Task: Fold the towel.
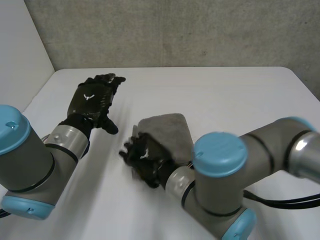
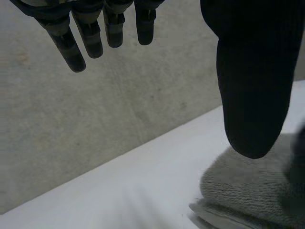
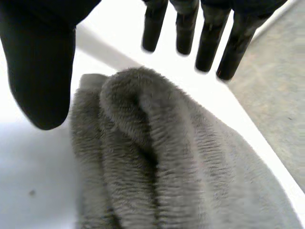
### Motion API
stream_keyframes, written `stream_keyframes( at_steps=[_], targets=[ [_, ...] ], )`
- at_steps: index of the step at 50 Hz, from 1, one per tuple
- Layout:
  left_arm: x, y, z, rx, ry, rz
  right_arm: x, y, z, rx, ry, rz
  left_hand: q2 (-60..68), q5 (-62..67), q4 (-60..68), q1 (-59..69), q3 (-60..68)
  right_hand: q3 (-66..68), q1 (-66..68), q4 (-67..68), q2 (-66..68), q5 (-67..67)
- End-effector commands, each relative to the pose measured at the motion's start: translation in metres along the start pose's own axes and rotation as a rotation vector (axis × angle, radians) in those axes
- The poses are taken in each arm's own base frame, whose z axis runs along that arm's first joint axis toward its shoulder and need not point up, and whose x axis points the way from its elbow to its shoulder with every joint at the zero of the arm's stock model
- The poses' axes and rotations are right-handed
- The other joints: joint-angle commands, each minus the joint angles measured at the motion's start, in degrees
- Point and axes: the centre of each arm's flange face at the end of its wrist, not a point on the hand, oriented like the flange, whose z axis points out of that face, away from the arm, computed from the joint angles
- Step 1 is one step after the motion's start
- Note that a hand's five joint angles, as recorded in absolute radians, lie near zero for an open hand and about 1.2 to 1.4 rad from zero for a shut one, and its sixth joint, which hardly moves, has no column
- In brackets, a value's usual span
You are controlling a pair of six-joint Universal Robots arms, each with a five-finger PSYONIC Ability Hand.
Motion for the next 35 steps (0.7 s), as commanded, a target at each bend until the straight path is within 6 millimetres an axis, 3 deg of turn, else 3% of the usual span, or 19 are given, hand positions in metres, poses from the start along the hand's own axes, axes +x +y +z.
stream_keyframes(
  at_steps=[1,5,10,11,16,18,24,29,31,35],
  targets=[
    [0.001,-0.013,0.009,0.072,-0.033,-0.113,0.105,0.008,-0.028,0.027,0.28,0.404,0.8,-1.4,0.7,-0.1,0.6,-11.8,-15.6,-12.3,-11.3,-13.8],
    [0.01,-0.016,0.014,0.081,-0.001,-0.17,0.13,0.02,-0.039,0.023,0.356,0.538,0.8,-1.4,0.7,-0.1,0.6,-11.8,-15.6,-12.3,-11.3,-13.8],
    [0.059,-0.002,0.014,0.025,0.131,-0.221,0.145,0.035,-0.046,0.005,0.398,0.65,1.0,-1.2,0.8,0.0,0.7,-11.8,-15.6,-12.3,-11.3,-13.8],
    [0.059,-0.002,0.014,0.024,0.132,-0.221,0.147,0.038,-0.047,-0.013,0.404,0.661,1.0,-1.2,0.8,0.0,0.7,-11.8,-15.6,-12.3,-11.3,-13.8],
    [0.083,0.023,0.017,-0.071,0.181,-0.222,0.151,0.051,-0.045,-0.071,0.404,0.691,1.1,-1.1,1.0,0.2,0.9,-11.8,-15.6,-12.3,-11.3,-13.8],
    [0.091,0.043,0.018,-0.146,0.191,-0.21,0.152,0.053,-0.043,-0.082,0.402,0.697,1.3,-0.9,1.2,0.4,1.1,-11.8,-15.6,-12.3,-11.3,-13.8],
    [0.086,0.071,0.02,-0.251,0.121,-0.193,0.15,0.052,-0.036,-0.105,0.374,0.704,1.8,-0.4,1.7,0.9,1.6,-11.8,-15.6,-12.3,-11.3,-13.8],
    [0.063,0.083,0.023,-0.31,-0.017,-0.171,0.152,0.057,-0.028,-0.127,0.361,0.695,1.3,-0.9,1.2,0.4,1.1,-11.8,-15.6,-12.3,-11.3,-13.8],
    [0.048,0.087,0.022,-0.334,-0.084,-0.163,0.147,0.058,-0.024,-0.144,0.341,0.683,1.1,-1.1,1.0,0.2,0.9,-11.8,-15.6,-12.3,-11.3,-13.8],
    [0.042,0.088,0.017,-0.35,-0.111,-0.158,0.12,0.053,-0.003,-0.178,0.252,0.622,1.0,-1.2,0.8,0.0,0.7,-11.8,-15.6,-12.3,-11.3,-13.8]
  ],
)
